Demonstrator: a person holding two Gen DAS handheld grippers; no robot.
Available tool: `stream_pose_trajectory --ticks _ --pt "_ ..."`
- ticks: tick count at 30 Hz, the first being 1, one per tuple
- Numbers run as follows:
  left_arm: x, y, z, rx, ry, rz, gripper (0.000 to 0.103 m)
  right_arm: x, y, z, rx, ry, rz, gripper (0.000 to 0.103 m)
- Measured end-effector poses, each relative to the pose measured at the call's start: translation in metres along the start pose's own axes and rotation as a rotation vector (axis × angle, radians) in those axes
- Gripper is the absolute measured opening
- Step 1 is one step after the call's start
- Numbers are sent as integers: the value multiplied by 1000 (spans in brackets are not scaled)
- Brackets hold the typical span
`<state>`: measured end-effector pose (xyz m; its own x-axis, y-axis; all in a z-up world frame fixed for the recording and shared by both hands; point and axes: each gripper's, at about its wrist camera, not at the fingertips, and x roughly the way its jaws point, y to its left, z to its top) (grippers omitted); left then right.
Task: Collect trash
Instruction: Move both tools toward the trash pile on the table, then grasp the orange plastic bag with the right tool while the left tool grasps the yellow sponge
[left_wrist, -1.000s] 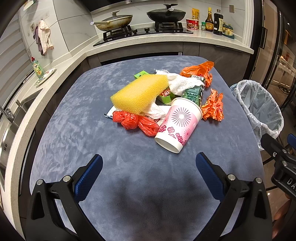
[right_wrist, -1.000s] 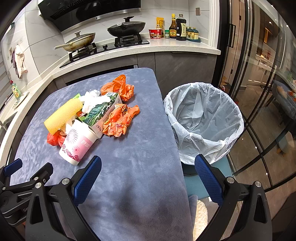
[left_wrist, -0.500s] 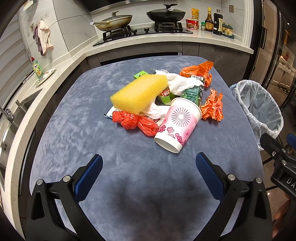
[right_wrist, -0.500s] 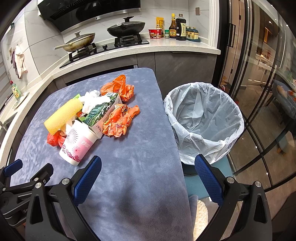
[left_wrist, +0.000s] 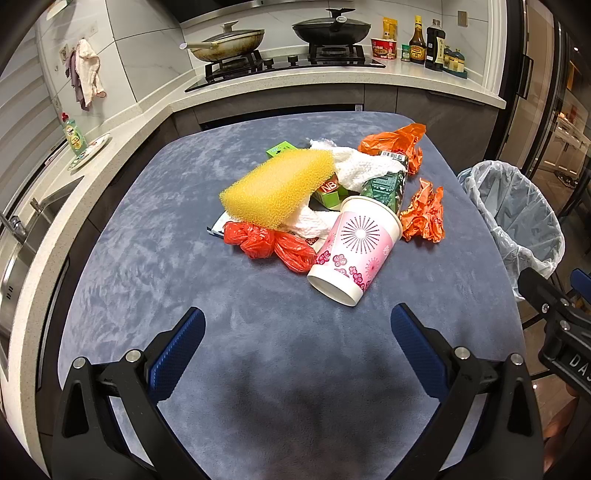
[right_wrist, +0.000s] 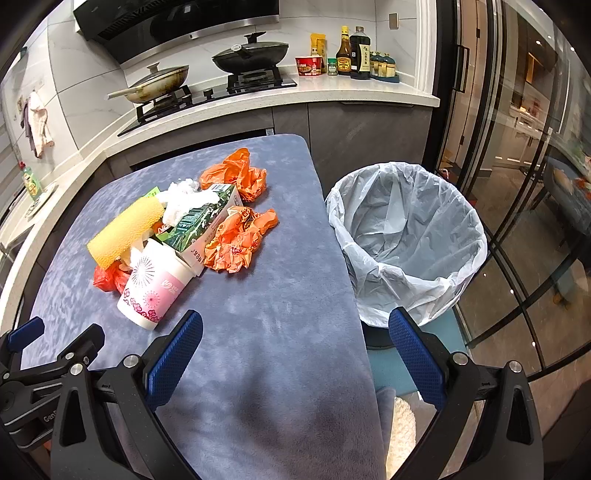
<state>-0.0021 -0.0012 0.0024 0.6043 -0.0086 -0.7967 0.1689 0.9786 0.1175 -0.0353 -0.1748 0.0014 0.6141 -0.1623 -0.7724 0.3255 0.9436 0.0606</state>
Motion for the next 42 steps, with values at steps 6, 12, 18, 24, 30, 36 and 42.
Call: stream_pose_trajectory --ticks 6,12,18,24,30,36,42 --pt "-2 -1 1 -16 -12 -11 96 1 0 0 5 2 0 96" --pt "10 22 6 -88 -23 -41 96 8 -1 0 20 12 1 96" --pt "25 41 10 -116 -9 -23 96 22 6 5 3 13 0 96" --pt "45 56 18 -128 5 -8 96 48 26 26 -32 -4 18 96" --pt "64 72 33 -155 9 -4 96 82 50 47 -78 -16 31 91" --pt "78 81 48 -178 10 -17 96 118 62 53 -95 45 48 70" --pt "89 83 52 -189 22 -30 96 142 63 50 -63 100 104 51"
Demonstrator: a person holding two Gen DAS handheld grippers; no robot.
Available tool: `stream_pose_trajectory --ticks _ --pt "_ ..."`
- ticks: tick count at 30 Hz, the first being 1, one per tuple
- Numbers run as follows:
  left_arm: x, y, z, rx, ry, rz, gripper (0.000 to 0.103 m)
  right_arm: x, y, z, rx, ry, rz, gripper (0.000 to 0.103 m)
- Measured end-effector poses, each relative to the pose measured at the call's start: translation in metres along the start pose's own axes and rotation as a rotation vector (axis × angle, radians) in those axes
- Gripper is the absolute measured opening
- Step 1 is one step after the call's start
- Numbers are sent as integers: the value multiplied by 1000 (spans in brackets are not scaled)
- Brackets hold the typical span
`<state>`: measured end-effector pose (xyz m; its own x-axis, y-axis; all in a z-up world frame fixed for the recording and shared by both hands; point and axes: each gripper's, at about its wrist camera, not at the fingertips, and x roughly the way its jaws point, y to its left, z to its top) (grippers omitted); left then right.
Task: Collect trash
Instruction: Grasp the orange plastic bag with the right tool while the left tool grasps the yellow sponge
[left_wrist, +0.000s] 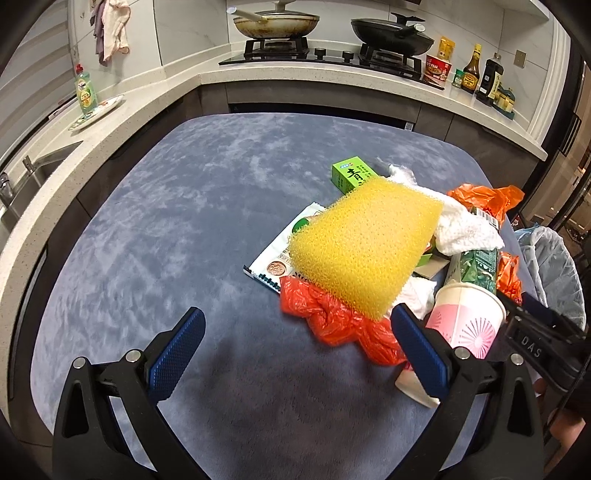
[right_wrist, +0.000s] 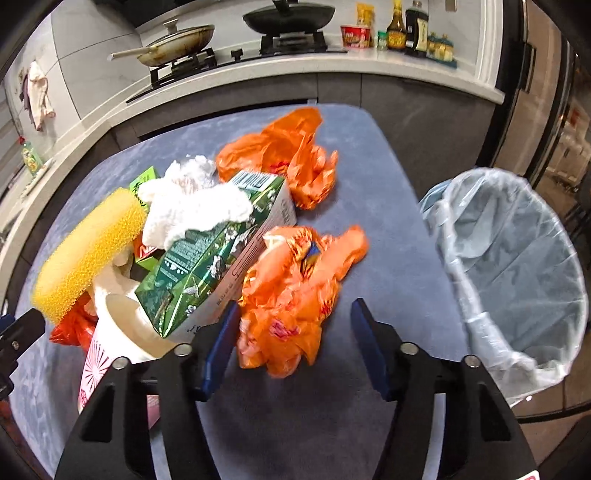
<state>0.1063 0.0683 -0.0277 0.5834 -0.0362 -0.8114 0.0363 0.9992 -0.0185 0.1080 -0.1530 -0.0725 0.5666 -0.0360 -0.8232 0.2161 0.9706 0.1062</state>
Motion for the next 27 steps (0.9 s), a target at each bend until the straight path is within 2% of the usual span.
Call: stream_pose_trajectory --ticks 1,8,10,16,22,24,25,26,27 --pt "1 0 1 -3 1 -1 96 1 0 -1 7 3 15 45" --pt "6 1 9 -12 -4 -33 96 -8 -1 -2 1 -17 18 33" --pt "8 -2 11 -1 -7 -50 96 -14 -5 -2 16 -20 26 25" --pt "19 -8 17 25 7 -102 96 -27 -13 -3 27 -28 36 25" --pt "38 -6 30 -2 1 -150 95 -37 -9 -4 8 -42 42 25" --pt "44 -6 32 4 7 -190 81 -38 -8 -4 11 -41 45 25" --pt "47 -6 32 9 19 -208 62 -39 -9 -5 14 -40 47 25" --pt "52 -7 32 8 45 -227 47 -40 -9 -6 16 -38 46 25" --pt "54 -6 32 3 61 -250 46 -41 -9 -7 17 -38 45 25"
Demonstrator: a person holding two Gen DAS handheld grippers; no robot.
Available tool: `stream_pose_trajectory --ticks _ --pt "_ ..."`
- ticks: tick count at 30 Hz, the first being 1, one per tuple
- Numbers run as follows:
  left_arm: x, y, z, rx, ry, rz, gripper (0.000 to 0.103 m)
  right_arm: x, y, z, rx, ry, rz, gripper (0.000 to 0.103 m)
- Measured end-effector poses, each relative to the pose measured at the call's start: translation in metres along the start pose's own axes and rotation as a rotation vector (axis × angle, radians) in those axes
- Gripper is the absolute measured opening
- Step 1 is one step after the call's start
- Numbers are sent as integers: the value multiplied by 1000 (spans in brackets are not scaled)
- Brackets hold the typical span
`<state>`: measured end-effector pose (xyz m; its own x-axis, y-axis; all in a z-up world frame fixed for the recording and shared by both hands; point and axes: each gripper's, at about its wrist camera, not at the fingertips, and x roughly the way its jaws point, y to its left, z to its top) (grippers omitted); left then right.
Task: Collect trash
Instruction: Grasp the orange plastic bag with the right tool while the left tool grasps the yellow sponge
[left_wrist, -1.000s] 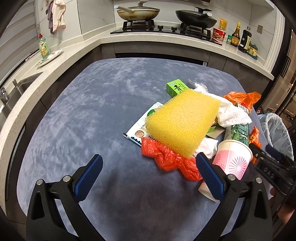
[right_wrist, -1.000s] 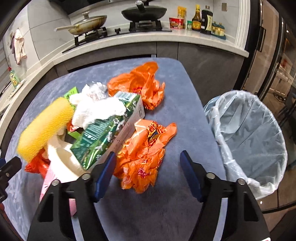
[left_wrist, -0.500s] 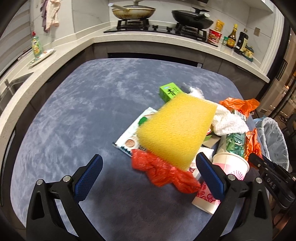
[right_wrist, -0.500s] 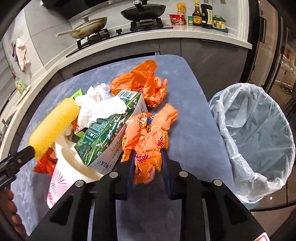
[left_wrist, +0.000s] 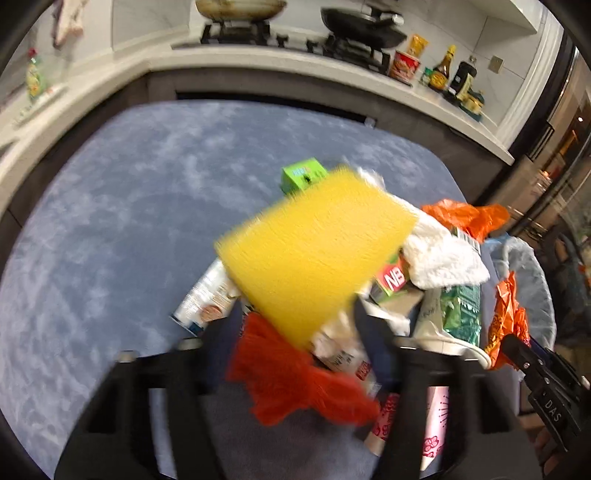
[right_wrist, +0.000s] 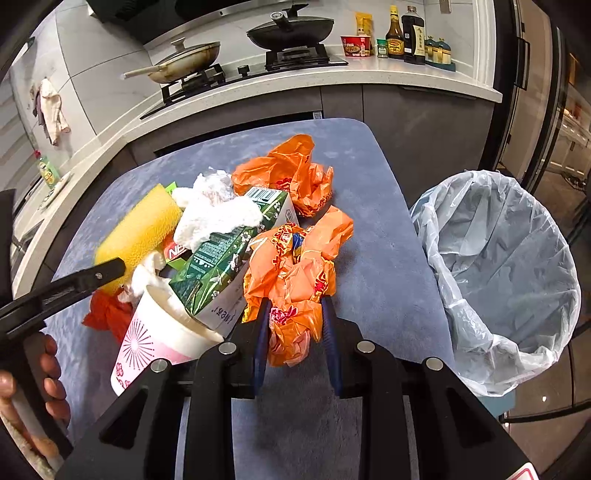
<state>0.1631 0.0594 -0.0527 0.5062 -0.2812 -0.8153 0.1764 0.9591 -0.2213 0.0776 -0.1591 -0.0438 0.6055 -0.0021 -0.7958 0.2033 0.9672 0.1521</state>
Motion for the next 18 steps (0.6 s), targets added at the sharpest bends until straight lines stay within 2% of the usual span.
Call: stream_pose_trajectory --ticks 5,12,18 --pt "-17 -7 -5 19 -52 12 40 -7 -5 -3 13 1 -2 25" --pt "-57 -19 -10 55 -127 41 38 -28 -8 -7 8 -30 4 25" --pt "-91 -35 -18 91 -136 48 38 -59 -15 -4 6 -86 -8 25"
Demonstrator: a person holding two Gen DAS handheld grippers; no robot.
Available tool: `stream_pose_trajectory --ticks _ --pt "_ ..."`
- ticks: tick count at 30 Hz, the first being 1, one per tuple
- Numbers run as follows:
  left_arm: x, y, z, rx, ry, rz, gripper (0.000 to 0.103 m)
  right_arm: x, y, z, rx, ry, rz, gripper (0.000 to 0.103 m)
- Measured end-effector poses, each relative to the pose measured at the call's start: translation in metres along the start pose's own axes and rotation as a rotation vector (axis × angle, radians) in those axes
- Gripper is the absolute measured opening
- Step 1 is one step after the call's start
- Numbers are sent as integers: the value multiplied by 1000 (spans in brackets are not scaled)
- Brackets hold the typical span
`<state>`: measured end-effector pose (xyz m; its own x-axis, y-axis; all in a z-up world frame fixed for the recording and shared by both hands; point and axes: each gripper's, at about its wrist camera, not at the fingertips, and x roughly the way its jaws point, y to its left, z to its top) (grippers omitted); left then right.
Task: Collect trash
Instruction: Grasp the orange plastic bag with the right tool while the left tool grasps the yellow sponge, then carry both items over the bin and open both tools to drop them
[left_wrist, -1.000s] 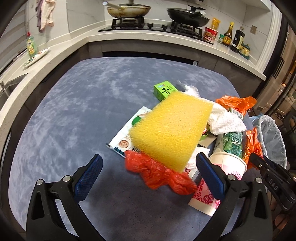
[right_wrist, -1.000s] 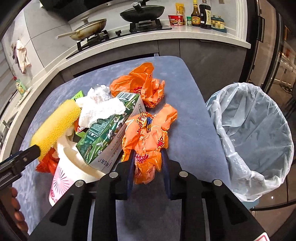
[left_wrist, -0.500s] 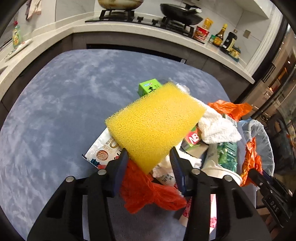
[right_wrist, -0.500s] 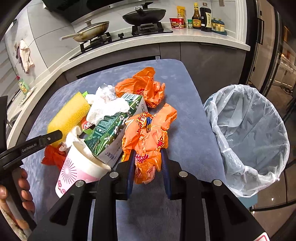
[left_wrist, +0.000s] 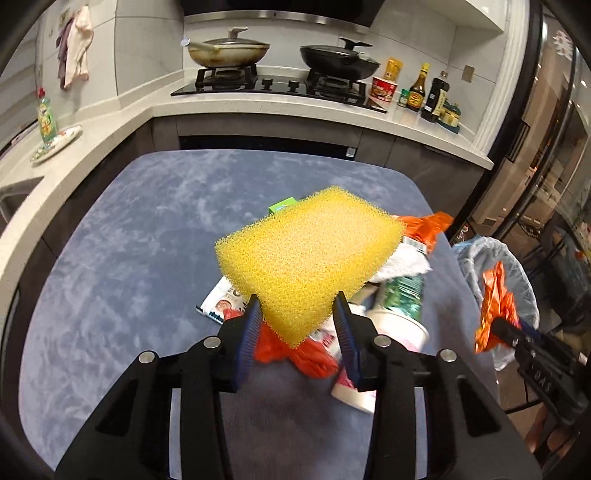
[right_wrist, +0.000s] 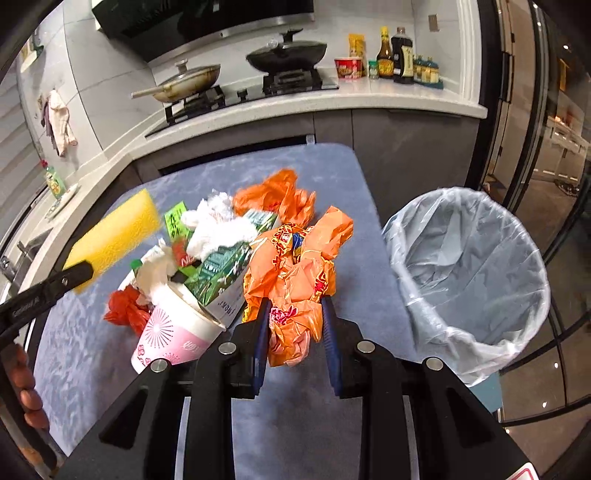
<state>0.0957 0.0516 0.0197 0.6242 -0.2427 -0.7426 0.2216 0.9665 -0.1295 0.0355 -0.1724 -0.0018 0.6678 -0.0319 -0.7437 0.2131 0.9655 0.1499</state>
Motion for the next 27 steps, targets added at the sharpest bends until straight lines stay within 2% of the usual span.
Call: stream_pose_trajectory --ticks 5,13,20,27 --pt "-22 -25 1 41 -9 -26 38 -24 -20 11 41 -48 -18 25" --pt "-30 -85 6 138 -19 -106 38 -48 -69 22 118 -104 -73 25" --pt "-6 -151 11 227 0 -177 38 -36 -137 18 241 -78 -114 25" --pt "39 -224 11 315 46 -233 38 -6 -190 25 269 -50 -168 25"
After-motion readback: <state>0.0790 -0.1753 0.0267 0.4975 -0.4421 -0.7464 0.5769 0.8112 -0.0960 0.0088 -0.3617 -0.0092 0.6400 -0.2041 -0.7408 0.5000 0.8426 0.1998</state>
